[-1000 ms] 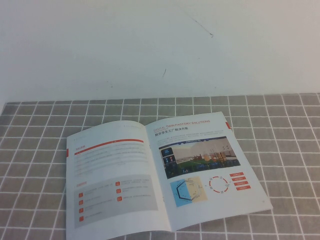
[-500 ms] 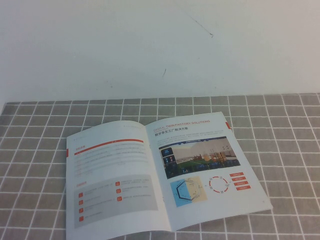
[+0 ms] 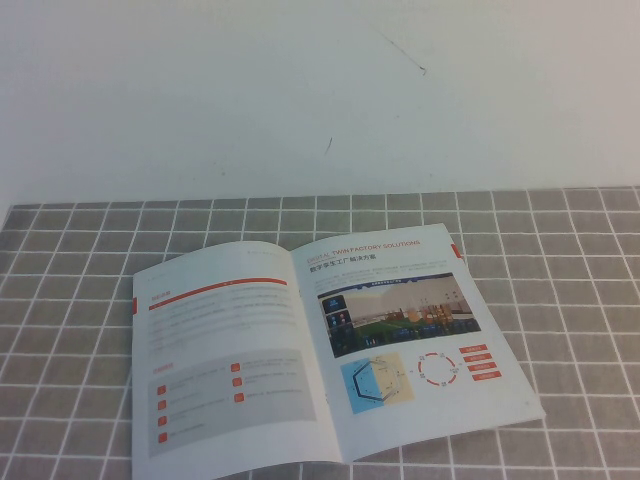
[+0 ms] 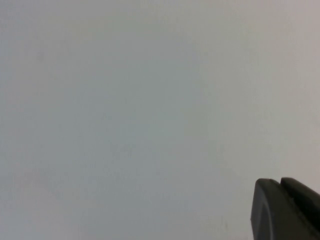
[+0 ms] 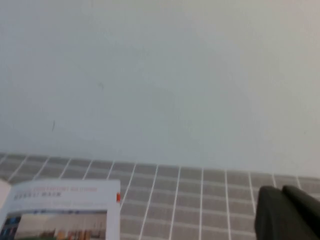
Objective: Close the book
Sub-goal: 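Close the open booklet and leave it lying on the table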
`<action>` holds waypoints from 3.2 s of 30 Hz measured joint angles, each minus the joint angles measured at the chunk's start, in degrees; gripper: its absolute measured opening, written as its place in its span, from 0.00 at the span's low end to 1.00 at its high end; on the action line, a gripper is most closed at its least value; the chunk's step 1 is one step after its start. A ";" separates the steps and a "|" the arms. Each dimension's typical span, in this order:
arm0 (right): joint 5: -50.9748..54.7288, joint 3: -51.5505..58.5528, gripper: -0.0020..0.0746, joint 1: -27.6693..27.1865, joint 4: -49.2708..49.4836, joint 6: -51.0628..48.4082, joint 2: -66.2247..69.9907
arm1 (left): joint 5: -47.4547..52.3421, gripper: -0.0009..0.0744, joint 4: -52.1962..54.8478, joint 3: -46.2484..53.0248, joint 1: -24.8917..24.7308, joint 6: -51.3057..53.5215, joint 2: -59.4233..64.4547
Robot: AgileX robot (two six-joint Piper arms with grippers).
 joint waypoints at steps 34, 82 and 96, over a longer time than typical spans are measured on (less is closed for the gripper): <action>6.76 -24.20 0.02 11.71 29.82 -41.74 81.12 | 26.11 0.01 -29.36 -16.91 0.00 20.47 66.69; 7.21 -25.02 0.02 11.71 30.50 -43.84 88.77 | 5.22 0.01 -37.26 -18.15 -5.94 16.93 88.39; 7.35 -25.02 0.02 11.61 31.60 -43.84 88.86 | 8.64 0.01 -43.69 -23.39 -18.12 16.93 89.80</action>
